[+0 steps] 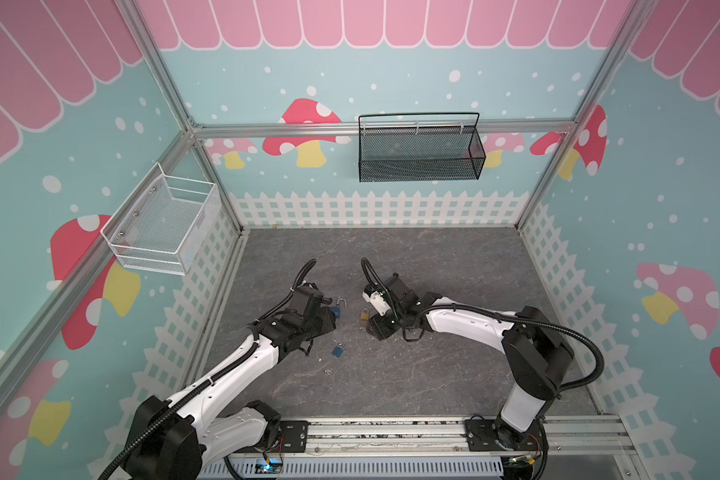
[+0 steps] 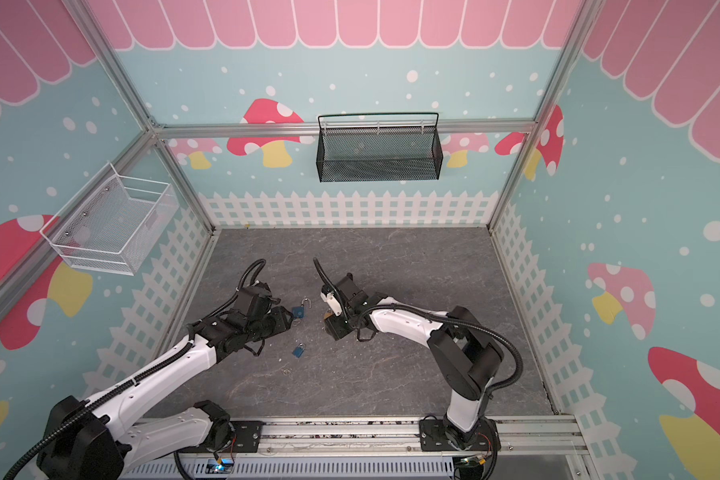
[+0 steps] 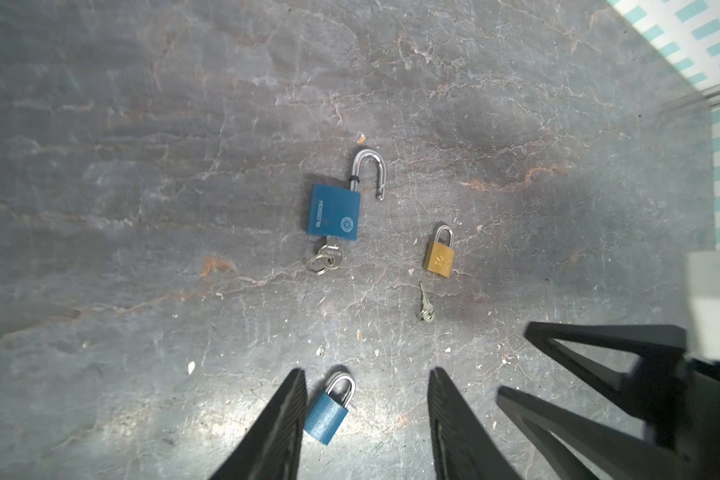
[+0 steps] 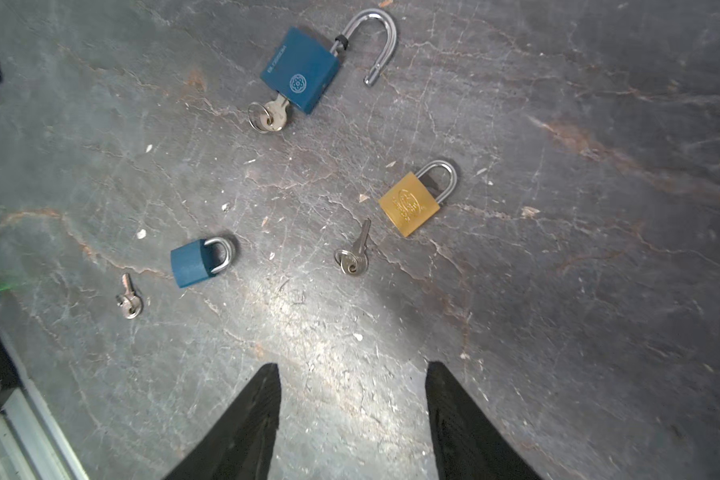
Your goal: Unlock with the key
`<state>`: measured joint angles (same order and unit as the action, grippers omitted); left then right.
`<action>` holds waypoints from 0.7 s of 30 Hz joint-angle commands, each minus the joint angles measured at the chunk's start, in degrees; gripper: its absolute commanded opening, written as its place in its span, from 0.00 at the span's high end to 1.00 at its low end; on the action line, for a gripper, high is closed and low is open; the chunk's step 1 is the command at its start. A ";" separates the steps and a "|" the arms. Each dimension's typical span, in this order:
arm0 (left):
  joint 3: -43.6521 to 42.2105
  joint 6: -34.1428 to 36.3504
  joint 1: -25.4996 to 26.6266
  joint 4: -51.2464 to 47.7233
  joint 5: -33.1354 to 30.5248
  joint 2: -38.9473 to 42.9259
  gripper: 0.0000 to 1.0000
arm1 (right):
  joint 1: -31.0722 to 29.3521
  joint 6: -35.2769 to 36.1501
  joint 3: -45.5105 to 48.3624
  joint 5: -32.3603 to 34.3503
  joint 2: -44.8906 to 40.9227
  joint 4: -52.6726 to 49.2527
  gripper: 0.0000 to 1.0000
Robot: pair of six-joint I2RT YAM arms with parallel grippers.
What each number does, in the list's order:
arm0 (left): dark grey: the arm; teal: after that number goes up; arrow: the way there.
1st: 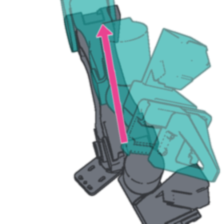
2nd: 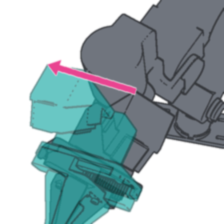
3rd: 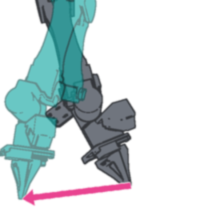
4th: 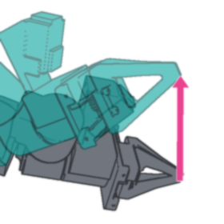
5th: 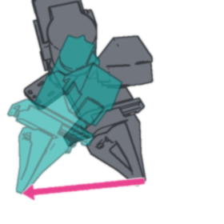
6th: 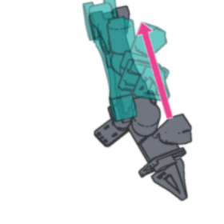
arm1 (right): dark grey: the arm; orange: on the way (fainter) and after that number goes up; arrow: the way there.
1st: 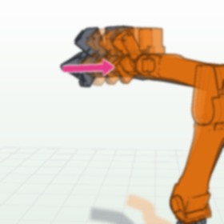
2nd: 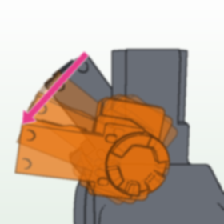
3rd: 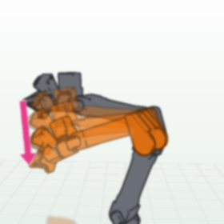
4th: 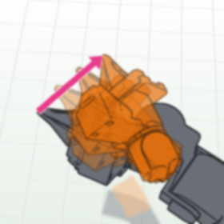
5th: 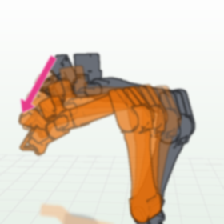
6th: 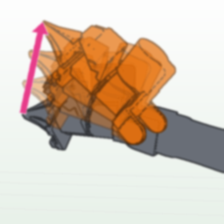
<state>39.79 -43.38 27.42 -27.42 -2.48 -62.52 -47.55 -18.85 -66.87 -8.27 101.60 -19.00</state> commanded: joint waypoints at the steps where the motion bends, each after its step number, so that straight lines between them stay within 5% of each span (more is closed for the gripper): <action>1: -2.25 -4.27 0.09 3.84 0.13 3.01 0.53 | -1.22 0.80 -2.67 1.78 2.70 -0.43 0.45; 21: -7.18 -7.69 -0.12 7.43 -0.64 7.33 0.53 | -1.88 3.99 -10.38 2.97 13.86 -0.76 0.76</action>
<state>33.32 -49.54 27.40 -21.45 -2.35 -55.64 -49.15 -16.38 -75.48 -4.99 114.37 -19.27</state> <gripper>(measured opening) 0.474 0.241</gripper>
